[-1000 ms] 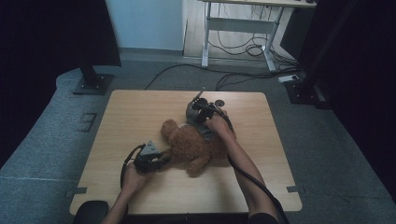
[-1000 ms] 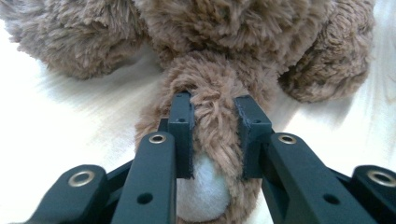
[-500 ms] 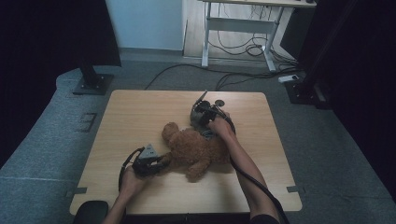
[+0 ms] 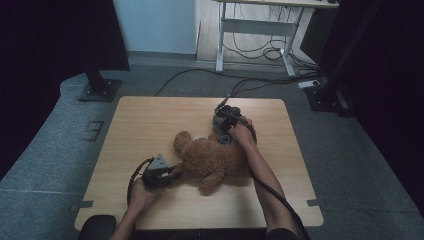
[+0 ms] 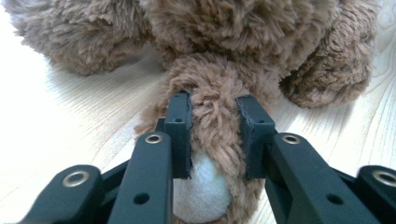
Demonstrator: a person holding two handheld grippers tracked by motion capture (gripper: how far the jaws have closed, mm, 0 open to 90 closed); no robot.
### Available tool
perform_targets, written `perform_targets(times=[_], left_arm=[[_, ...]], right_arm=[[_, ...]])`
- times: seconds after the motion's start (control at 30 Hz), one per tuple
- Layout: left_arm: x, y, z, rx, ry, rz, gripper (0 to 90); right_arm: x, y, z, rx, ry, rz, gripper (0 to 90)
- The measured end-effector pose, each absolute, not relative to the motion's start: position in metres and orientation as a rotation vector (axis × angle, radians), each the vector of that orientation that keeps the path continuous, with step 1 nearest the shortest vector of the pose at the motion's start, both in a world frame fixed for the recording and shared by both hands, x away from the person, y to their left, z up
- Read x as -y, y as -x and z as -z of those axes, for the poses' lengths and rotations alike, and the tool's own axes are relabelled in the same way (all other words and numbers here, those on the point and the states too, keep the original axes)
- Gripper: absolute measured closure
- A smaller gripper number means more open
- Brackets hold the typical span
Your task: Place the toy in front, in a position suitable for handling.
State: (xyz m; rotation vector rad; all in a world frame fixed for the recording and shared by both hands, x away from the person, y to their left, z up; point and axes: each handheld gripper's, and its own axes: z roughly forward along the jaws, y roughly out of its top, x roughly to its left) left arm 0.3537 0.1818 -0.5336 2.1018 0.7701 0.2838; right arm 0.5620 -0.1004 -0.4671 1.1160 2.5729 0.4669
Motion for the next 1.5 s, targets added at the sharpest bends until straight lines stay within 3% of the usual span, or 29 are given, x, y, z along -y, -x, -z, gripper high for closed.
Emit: perform_targets(times=[0.3,0.5,0.97,1.5], left_arm=[[-0.181,-0.354,0.534,-0.765,-2.095,-0.300,65.6],[-0.181,-0.354,0.534,-0.761,-2.096,-0.305,65.5],[-0.182,-0.355,0.535,-0.762,-2.091,-0.297,65.6],[-0.182,-0.355,0.536,-0.773,-2.081,-0.289,67.2]], right_arm=[[0.086,-0.532,0.409,-2.553,-0.979,-0.728,74.8],[0.057,-0.514,0.395,-2.607,-0.849,-0.833,74.8],[-0.012,-0.505,0.433,-2.834,-0.652,-0.833,74.7],[-0.019,-0.525,0.462,-2.801,-0.731,-0.686,74.9]])
